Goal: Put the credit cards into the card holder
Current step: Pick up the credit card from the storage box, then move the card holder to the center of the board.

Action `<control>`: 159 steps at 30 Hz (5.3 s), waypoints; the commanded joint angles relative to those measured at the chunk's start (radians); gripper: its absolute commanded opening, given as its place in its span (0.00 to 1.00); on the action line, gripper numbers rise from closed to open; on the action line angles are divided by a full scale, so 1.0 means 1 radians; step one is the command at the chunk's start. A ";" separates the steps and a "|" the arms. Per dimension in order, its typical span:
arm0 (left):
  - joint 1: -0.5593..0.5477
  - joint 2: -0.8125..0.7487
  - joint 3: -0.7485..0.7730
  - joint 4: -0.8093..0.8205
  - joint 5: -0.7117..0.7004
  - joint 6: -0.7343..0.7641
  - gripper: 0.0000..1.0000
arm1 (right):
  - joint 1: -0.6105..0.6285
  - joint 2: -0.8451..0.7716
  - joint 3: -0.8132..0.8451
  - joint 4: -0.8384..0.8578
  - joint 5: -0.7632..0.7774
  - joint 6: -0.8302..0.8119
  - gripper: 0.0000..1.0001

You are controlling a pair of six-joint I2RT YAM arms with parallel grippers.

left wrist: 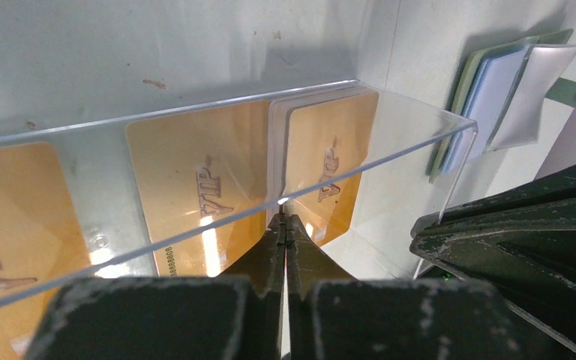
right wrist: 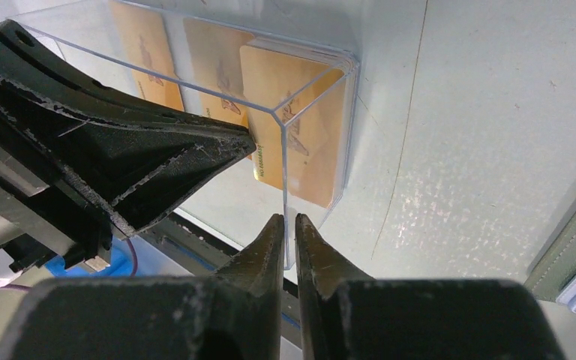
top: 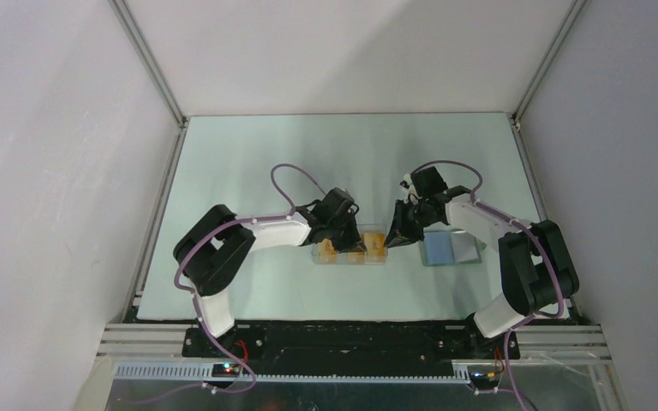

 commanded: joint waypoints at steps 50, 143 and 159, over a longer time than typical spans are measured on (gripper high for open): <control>-0.052 -0.358 0.031 -0.151 -0.222 0.094 0.00 | -0.030 -0.240 0.005 -0.006 -0.058 -0.014 0.61; -0.097 0.188 0.281 -0.086 0.002 -0.004 0.63 | -0.251 -0.046 -0.152 -0.041 0.219 0.002 0.00; -0.099 0.036 0.120 -0.120 -0.035 0.001 0.22 | -0.143 -0.083 -0.194 -0.004 0.095 -0.074 0.00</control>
